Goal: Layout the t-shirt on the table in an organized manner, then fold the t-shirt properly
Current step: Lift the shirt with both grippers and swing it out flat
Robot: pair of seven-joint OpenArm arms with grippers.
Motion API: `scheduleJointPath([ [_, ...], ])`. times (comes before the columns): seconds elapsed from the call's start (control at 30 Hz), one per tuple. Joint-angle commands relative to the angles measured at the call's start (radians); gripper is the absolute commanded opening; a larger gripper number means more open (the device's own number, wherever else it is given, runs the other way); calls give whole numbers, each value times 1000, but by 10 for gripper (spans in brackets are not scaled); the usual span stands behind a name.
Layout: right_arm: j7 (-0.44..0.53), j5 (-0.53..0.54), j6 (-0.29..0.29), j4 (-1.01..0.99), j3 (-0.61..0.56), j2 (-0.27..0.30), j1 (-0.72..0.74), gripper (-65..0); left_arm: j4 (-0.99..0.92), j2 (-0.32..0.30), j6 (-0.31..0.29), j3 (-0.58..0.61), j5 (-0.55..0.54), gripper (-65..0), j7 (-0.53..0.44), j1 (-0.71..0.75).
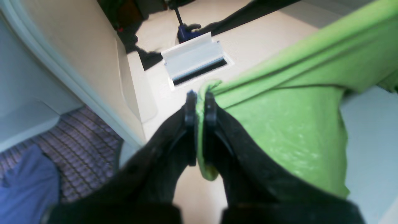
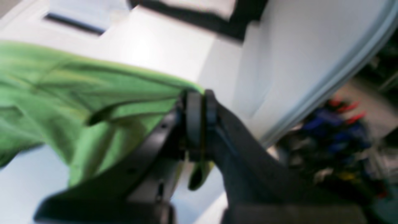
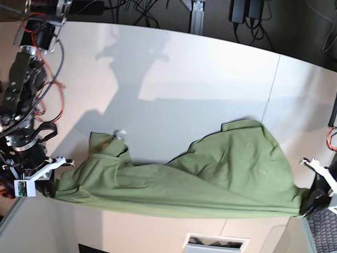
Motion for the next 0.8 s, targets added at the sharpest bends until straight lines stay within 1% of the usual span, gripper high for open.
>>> scheduleJointPath([
  [0.0,27,-11,-23,13,10,33,62,-650,11,-21,8,-11,2,-650,-19,-39],
  [0.03,28,-11,-22,11,10,49,91,-650,11,-21,13,-11,3,-650,-19,-56],
  [0.1,30,-11,-16,6,10,85,146,-650,11,-24,48,-11,10,-650,-19,-88],
  [0.17,31,-11,-16,-3,10,130,195,-650,11,-34,66,-11,17,-650,-19,-118],
  [0.27,35,16,-15,-46,9,197,264,-650,11,-54,80,-11,19,-650,-21,-162],
  [0.33,35,50,-6,-81,9,229,314,-650,11,-60,82,-11,12,-650,-26,-196],
  [0.47,31,106,28,-133,9,262,380,-650,11,-56,80,-11,-14,-650,-27,-270],
  [0.57,30,145,56,-139,7,265,390,-650,10,-56,80,-11,-14,-650,-26,-306],
  [0.63,29,166,85,-139,-15,265,390,-650,10,-56,79,2,-14,-650,-23,-314],
  [0.67,26,174,98,-139,-37,264,390,-650,10,-56,72,18,-17,-650,-6,-311],
  [0.7,18,181,105,-139,-64,262,389,-650,9,-56,50,45,-24,-650,13,-301],
  [0.73,6,184,121,-139,-97,262,388,-650,9,-60,8,82,-35,-650,17,-291],
  [0.77,-1,184,156,-139,-135,263,388,-650,9,-69,-42,127,-41,-650,10,-282],
])
